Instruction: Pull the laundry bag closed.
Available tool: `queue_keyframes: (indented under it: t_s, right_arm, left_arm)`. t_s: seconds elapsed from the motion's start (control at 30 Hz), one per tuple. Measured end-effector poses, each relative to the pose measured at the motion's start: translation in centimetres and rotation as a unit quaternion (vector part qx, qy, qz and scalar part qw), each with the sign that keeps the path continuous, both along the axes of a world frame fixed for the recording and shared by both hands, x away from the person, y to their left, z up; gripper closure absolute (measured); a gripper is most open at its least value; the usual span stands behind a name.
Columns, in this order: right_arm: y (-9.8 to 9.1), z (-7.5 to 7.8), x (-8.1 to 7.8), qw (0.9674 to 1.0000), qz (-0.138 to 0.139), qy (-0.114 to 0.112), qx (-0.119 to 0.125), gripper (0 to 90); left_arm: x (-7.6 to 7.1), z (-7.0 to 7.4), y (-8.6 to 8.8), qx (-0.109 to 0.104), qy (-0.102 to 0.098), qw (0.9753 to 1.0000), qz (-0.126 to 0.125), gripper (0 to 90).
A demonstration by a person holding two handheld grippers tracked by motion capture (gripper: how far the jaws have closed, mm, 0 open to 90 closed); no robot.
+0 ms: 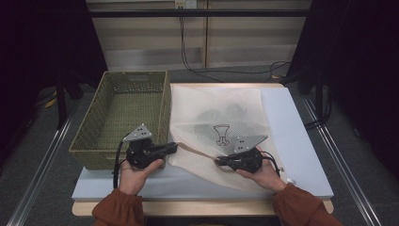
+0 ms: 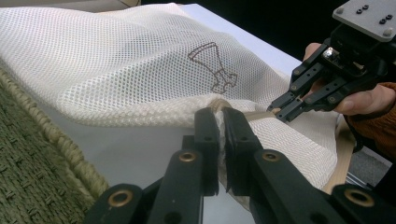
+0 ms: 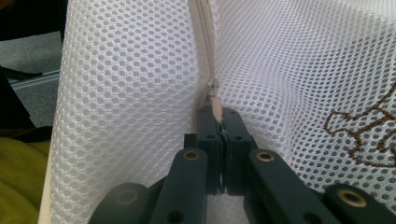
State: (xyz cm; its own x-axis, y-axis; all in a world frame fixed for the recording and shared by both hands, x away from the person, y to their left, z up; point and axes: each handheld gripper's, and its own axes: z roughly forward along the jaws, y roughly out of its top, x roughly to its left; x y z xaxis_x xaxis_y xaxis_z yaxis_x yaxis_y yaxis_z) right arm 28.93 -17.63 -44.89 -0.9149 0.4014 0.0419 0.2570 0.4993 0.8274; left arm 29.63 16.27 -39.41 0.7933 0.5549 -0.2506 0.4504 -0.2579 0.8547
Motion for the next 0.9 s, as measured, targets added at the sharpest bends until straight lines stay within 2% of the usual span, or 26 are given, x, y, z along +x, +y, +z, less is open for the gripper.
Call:
queue_keyframes:
  t_s: [0.47,0.9]
  right_arm:
    - [-0.02,-0.03,-0.16,1.0000,-0.002,-0.005,-0.006,88.5]
    - [-0.85,-0.06,-0.44,1.0000,-0.008,-0.004,-0.004,88.4]
  left_arm:
    - [-0.01,-0.01,0.04,0.000,0.000,1.0000,0.002,85.3]
    - [-0.05,0.03,0.10,-0.001,0.001,1.0000,0.005,85.3]
